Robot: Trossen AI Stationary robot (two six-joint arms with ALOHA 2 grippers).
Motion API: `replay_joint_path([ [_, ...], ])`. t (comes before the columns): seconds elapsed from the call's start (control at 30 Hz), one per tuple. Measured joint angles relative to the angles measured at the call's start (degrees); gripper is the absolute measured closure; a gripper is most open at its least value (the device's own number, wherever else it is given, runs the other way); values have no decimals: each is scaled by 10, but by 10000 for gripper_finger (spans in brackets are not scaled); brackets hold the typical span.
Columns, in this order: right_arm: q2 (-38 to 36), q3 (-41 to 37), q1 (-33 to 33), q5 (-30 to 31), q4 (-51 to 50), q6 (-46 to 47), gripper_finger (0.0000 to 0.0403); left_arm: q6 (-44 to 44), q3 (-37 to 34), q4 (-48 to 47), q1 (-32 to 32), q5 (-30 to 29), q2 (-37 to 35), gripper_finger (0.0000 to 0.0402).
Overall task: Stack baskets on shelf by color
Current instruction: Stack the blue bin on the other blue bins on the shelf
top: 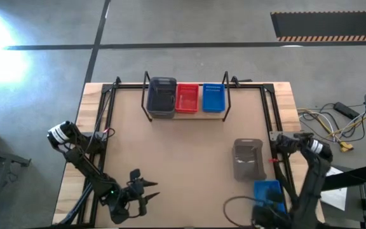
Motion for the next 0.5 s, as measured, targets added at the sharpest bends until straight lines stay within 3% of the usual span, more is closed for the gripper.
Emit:
replay_joint_path([
  [0.27,55,0,50,-16,17,13,228,0,0,0,10,0,0,235],
  [0.5,109,0,51,-73,2,-59,228,2,0,3,14,0,1,235],
])
